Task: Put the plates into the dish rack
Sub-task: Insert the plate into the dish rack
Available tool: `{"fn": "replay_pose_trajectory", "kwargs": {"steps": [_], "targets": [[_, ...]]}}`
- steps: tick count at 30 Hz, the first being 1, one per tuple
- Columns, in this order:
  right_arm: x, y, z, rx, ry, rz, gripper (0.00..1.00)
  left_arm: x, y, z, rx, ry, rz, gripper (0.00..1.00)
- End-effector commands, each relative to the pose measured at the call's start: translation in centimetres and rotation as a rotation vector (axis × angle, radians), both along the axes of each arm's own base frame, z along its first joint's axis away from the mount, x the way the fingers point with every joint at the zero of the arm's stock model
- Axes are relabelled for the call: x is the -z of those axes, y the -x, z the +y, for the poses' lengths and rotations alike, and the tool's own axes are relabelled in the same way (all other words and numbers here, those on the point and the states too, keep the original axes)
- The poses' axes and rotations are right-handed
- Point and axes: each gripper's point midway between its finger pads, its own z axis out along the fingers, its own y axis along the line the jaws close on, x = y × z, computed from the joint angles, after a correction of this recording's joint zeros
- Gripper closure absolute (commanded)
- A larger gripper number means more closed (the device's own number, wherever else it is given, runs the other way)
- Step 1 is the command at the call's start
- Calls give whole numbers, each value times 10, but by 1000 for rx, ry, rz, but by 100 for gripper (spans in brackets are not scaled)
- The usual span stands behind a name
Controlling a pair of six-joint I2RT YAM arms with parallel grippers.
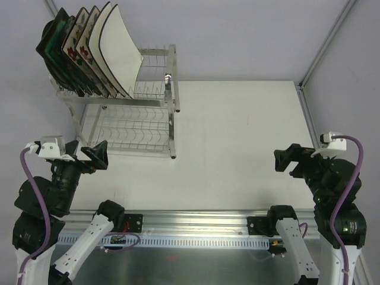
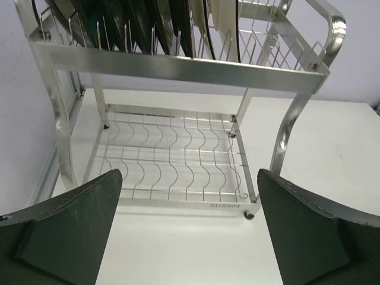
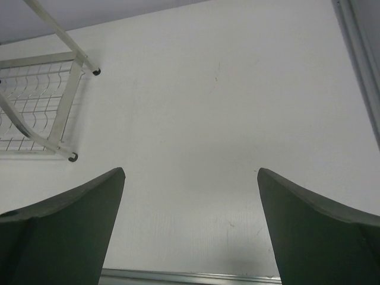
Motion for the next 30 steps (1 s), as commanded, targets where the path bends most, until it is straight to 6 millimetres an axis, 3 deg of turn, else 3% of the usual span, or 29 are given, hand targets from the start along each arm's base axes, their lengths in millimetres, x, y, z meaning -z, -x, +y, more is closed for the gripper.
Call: {"fn": "replay_pose_trajectory", "kwargs": {"steps": [1, 12, 30], "targets": [[-7, 2, -21, 87, 77, -73, 1, 22, 19, -4, 59, 21, 51, 1], [-2, 29, -47, 211, 128, -176, 0, 46, 48, 4, 60, 104, 129, 1], [24, 72, -57, 175, 159, -213, 0, 89, 96, 50, -129, 233, 219, 1]]}}
